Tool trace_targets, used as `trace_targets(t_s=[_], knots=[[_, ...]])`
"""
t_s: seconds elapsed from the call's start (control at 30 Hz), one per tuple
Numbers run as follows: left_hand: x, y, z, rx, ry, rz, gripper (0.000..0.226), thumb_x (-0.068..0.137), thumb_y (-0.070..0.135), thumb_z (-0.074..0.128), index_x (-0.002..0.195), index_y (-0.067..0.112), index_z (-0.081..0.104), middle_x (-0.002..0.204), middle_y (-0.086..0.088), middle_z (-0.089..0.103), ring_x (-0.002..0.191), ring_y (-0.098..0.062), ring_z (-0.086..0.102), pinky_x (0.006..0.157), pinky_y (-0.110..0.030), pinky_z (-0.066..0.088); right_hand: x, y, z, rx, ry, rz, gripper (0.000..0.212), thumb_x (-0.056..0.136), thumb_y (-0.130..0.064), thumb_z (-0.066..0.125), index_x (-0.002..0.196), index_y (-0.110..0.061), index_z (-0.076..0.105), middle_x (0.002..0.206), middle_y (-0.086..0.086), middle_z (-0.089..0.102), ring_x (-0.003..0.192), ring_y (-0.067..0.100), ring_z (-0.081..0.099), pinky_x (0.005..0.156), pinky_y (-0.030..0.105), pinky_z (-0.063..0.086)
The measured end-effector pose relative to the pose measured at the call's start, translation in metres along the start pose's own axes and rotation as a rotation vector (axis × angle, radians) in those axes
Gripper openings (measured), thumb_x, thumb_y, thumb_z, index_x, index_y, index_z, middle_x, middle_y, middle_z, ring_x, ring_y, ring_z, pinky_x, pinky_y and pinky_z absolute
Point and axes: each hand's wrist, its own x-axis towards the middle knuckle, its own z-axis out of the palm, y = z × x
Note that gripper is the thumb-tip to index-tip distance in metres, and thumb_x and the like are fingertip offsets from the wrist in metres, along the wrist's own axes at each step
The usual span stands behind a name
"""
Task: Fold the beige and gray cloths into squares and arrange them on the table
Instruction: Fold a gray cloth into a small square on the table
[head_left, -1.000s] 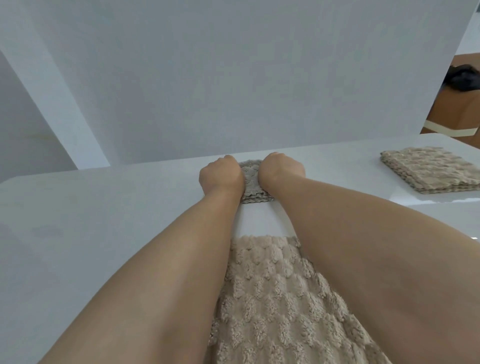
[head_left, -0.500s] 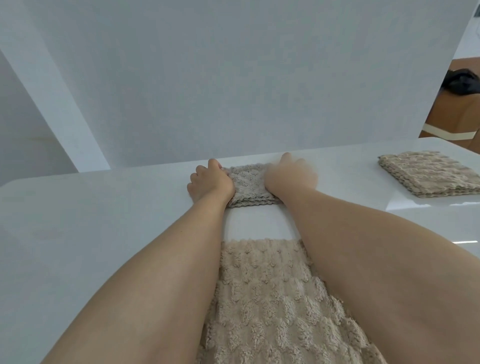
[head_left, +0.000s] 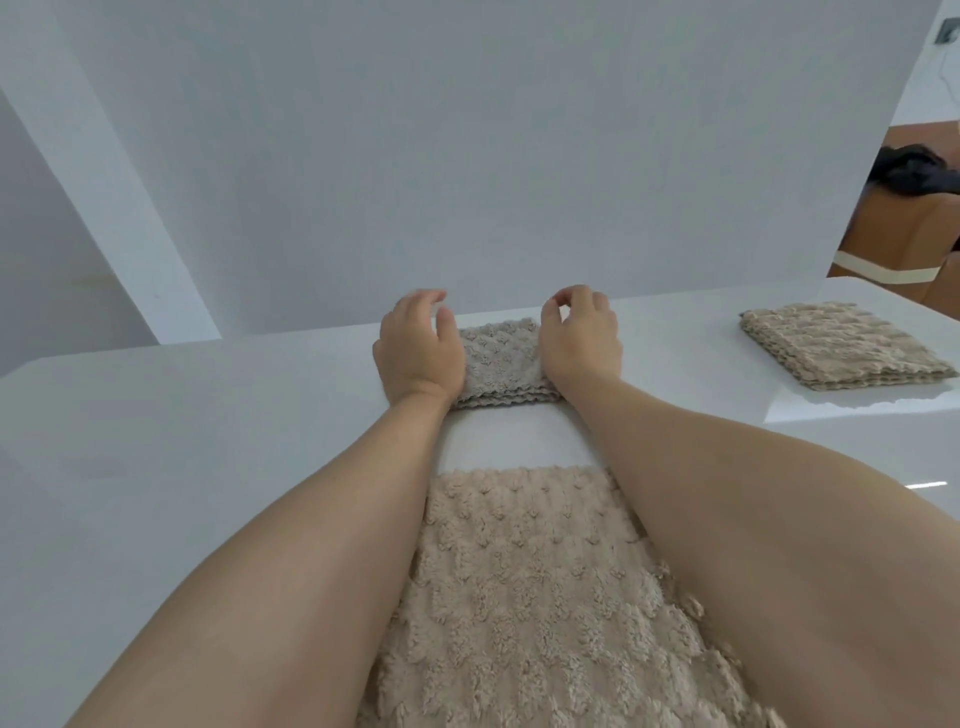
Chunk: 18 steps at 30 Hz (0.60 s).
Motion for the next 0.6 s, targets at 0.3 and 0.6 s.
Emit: trace_targets(t_s=[0.3, 0.6], knots=[[-0.003, -0.003, 0.016, 0.388, -0.575, 0.209, 0.050, 0.108, 0.032, 0.022, 0.153, 0.021, 0.042, 0.160, 0.003, 0.039, 0.149, -0.016, 0.030, 0.124, -0.043, 0.016, -0.006, -0.002, 0.017, -0.488, -0.389, -0.393, 0.047, 0.104, -0.027, 0.027, 0.145, -0.027, 0.050, 0.148, -0.006, 0.052, 0.143, 0.017, 0.036, 0.117, 0.042, 0.025], [0.006, -0.012, 0.004, 0.492, -0.821, 0.193, 0.059, 0.108, 0.047, 0.013, 0.162, 0.024, 0.012, 0.170, 0.006, 0.009, 0.156, -0.021, 0.008, 0.123, -0.054, 0.009, 0.013, 0.006, 0.004, -0.605, -0.682, -0.322, 0.063, 0.107, -0.048, 0.010, 0.163, -0.020, 0.005, 0.170, -0.006, 0.003, 0.156, 0.011, 0.000, 0.126, 0.044, 0.003]])
